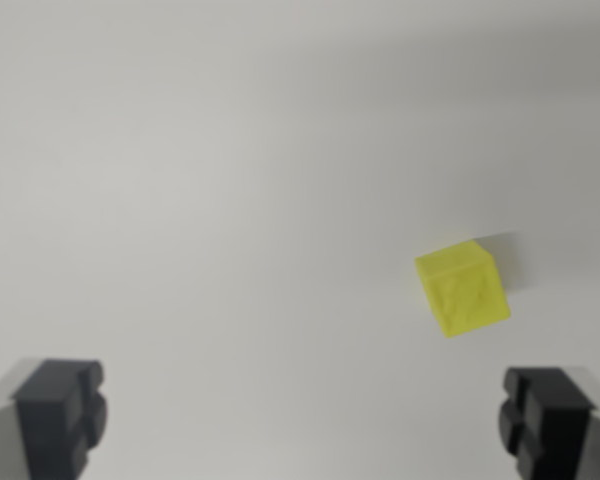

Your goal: Pick yellow cube

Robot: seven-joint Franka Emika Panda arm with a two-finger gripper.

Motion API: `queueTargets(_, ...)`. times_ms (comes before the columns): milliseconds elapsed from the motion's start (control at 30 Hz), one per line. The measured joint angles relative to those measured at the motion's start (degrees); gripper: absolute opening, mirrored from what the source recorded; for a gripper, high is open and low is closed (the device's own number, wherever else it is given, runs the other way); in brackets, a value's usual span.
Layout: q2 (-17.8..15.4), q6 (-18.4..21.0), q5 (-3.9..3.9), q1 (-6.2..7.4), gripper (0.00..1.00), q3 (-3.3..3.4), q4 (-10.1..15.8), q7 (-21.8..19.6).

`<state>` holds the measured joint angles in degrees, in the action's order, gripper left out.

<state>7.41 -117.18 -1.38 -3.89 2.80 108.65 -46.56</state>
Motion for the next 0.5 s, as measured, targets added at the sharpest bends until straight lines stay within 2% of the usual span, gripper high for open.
queueTargets(200,-0.08,-0.09,0.0,-0.07,1.0,0.0,0.2,0.4)
queueTargets(500,-0.33,-2.99,0.0,-0.95,1.0,0.01,3.47,3.29)
